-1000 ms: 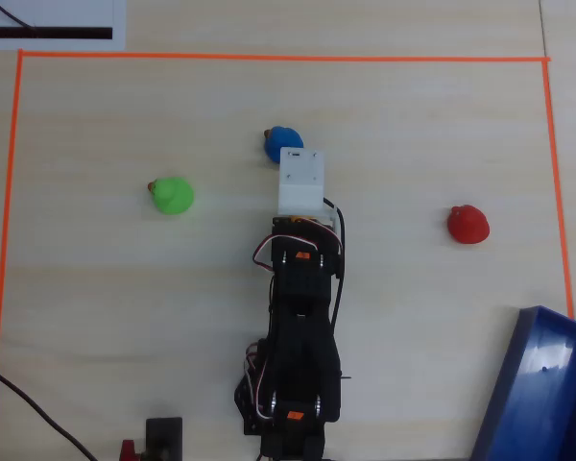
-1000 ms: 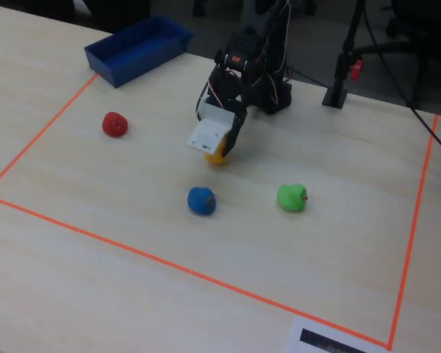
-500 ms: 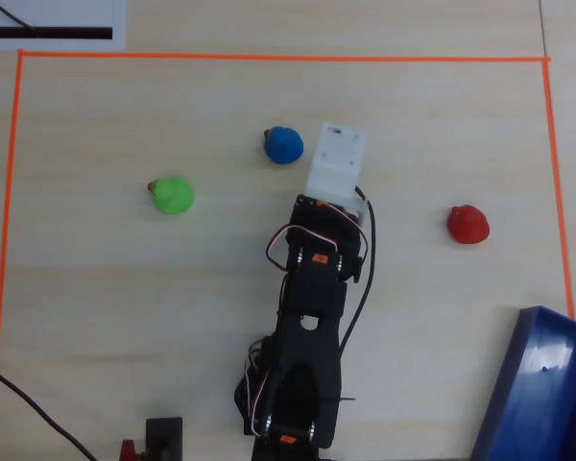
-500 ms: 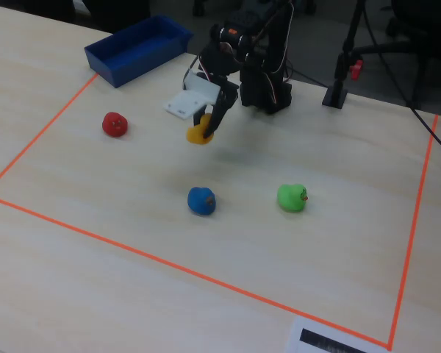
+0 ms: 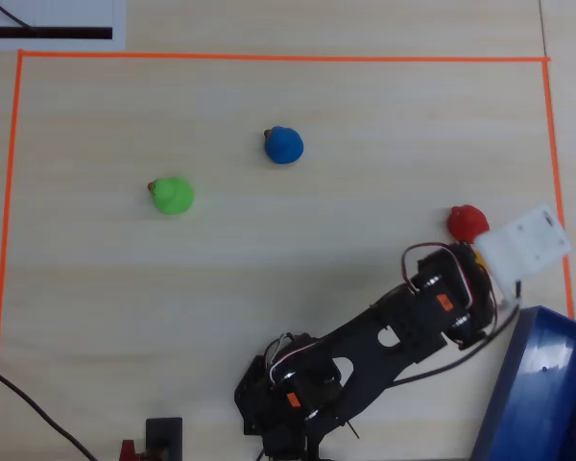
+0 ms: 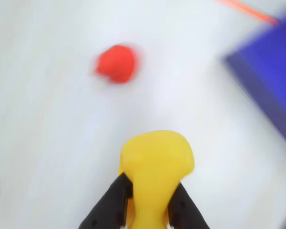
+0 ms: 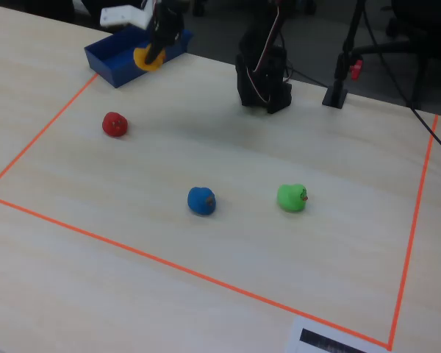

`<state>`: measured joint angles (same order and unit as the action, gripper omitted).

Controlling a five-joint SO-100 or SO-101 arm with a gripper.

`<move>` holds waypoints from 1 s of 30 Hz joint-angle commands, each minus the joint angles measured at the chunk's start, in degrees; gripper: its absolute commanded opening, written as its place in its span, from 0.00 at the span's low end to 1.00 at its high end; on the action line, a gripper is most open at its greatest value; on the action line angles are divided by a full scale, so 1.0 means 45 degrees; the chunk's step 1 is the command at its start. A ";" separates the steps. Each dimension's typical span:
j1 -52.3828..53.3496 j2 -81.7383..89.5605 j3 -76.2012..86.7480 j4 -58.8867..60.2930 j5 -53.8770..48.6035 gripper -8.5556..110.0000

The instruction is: Grasp yellow duck and put it into box.

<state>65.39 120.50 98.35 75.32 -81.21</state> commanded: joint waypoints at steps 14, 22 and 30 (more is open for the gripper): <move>0.5801 -0.2988 -0.3496 -0.1660 0.2246 0.07; 0.6191 -0.6074 -0.3457 -0.5098 0.2676 0.07; 0.6230 -0.8320 -0.3672 -0.6680 0.2402 0.07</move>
<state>93.08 83.94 84.99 49.04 -69.35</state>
